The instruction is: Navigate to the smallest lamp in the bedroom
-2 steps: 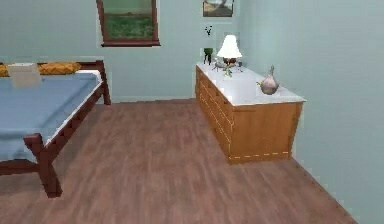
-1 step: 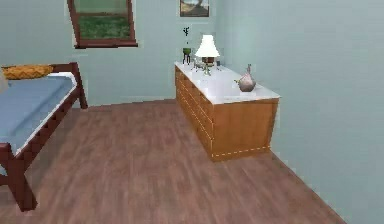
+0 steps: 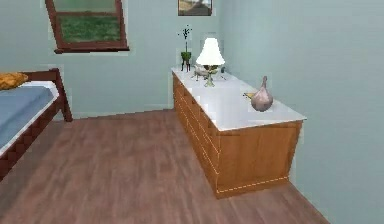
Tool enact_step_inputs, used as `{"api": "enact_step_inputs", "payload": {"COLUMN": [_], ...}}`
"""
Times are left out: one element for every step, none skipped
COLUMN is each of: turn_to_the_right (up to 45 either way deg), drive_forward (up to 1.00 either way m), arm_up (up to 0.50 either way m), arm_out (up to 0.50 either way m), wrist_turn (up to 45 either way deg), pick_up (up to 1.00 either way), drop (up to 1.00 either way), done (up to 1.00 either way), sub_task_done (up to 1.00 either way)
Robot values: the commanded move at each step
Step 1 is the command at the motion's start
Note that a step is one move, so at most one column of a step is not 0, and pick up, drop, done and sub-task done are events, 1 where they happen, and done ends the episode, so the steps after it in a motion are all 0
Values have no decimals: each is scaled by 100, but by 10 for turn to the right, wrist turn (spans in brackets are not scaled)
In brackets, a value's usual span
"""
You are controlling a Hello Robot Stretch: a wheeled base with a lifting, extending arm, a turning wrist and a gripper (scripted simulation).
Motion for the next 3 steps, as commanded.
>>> {"api": "enact_step_inputs", "payload": {"turn_to_the_right": [-90, 0, -60], "drive_forward": [0, 100, 0], "arm_up": [0, 0, 0], "arm_out": [0, 0, 0], "wrist_turn": [0, 0, 0], "pick_up": [0, 0, 0], "drop": [0, 0, 0], "done": [0, 0, 0], "sub_task_done": [0, 0, 0]}}
